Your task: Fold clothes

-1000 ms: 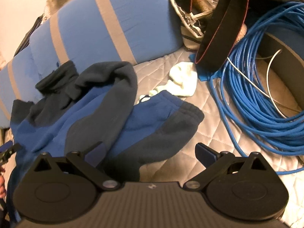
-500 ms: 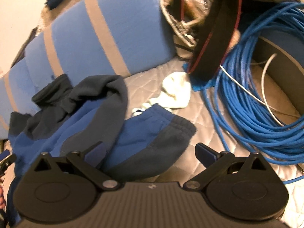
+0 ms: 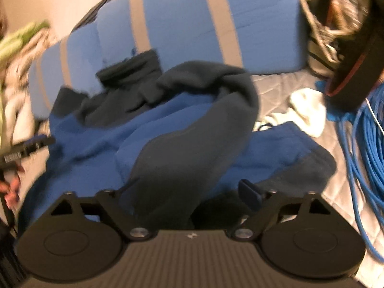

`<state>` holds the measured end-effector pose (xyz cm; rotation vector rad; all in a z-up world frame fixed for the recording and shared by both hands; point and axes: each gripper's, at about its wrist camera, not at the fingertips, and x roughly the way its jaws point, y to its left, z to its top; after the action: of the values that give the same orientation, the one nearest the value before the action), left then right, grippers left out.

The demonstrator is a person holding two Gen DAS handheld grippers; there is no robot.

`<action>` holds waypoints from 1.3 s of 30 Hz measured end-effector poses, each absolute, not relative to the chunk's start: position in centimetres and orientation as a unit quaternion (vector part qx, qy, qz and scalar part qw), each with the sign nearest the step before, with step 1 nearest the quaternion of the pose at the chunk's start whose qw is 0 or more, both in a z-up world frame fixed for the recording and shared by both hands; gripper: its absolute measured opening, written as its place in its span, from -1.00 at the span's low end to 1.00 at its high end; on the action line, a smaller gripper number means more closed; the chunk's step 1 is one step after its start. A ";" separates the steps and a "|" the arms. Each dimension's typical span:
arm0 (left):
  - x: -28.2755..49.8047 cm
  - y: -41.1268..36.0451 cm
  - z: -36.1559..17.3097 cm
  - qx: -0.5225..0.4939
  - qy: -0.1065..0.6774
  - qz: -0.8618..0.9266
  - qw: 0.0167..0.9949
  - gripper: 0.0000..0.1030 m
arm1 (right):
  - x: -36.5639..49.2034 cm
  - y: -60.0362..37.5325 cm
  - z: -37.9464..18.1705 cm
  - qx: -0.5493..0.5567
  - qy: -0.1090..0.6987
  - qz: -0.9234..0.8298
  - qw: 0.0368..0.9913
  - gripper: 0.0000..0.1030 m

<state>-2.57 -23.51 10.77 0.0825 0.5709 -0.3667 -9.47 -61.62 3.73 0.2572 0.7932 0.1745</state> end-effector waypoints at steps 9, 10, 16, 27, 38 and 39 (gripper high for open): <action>-2.7 -23.8 11.0 0.034 0.292 -0.198 0.935 0.72 | -10.5 -58.0 7.6 0.046 0.331 0.104 0.937 -0.90; -2.8 -23.8 11.1 0.035 0.290 -0.201 0.935 0.72 | -10.7 -57.7 8.7 0.039 0.319 0.108 0.941 -0.91; -2.8 -23.6 11.3 0.027 0.291 -0.201 0.935 0.72 | -11.6 -57.1 15.8 0.028 0.249 0.110 0.962 -0.91; -2.3 -23.3 11.4 0.021 0.293 -0.193 0.936 0.72 | -5.7 -57.7 20.3 -0.018 0.191 0.056 0.980 -0.92; -1.4 -23.4 10.5 0.034 0.309 -0.185 0.932 0.72 | 2.4 -59.6 12.3 -0.046 0.220 -0.098 0.969 0.92; -1.4 -23.4 10.4 0.034 0.309 -0.185 0.932 0.72 | 1.8 -59.9 12.5 -0.043 0.215 -0.099 0.971 0.96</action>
<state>-1.42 -23.38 10.40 0.0702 0.6328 -0.3795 1.78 -59.87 12.46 -0.0860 0.4345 -0.1993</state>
